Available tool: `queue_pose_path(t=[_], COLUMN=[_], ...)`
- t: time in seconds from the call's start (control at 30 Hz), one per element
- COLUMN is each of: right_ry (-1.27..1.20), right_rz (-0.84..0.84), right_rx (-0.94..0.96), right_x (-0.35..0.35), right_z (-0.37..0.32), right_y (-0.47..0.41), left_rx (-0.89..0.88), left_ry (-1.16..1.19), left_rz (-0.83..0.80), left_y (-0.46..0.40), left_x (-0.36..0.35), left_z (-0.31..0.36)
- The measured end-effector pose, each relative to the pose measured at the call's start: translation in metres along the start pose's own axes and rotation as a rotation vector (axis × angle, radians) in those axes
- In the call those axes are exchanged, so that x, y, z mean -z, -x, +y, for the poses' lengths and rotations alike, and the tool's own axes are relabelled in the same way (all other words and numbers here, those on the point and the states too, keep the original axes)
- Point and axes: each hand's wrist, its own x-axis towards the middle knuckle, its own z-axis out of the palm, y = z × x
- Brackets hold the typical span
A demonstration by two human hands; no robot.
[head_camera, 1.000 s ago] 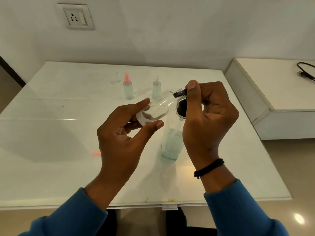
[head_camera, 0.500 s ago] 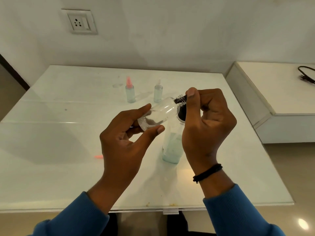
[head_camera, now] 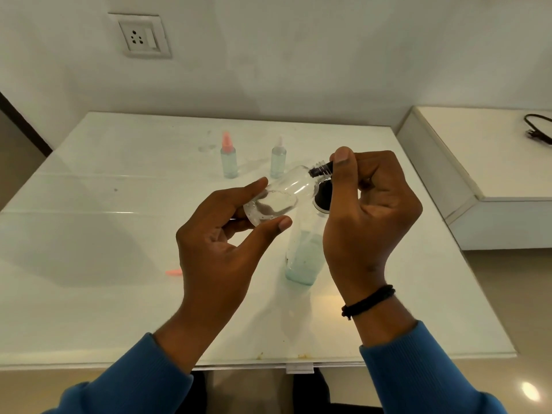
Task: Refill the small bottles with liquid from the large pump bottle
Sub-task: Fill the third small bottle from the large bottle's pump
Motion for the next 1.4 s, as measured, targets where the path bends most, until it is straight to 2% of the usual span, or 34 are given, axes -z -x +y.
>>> queue_pose_path(t=[1.4], right_ry=[0.005], right_rz=[-0.022], right_rx=[0.037], right_x=[0.0019], right_z=[0.0017], right_y=[-0.0007], left_rx=[0.0], left_ry=[-0.008], left_rz=[-0.006], left_y=[0.0], left_x=[-0.0006], left_z=[-0.0012])
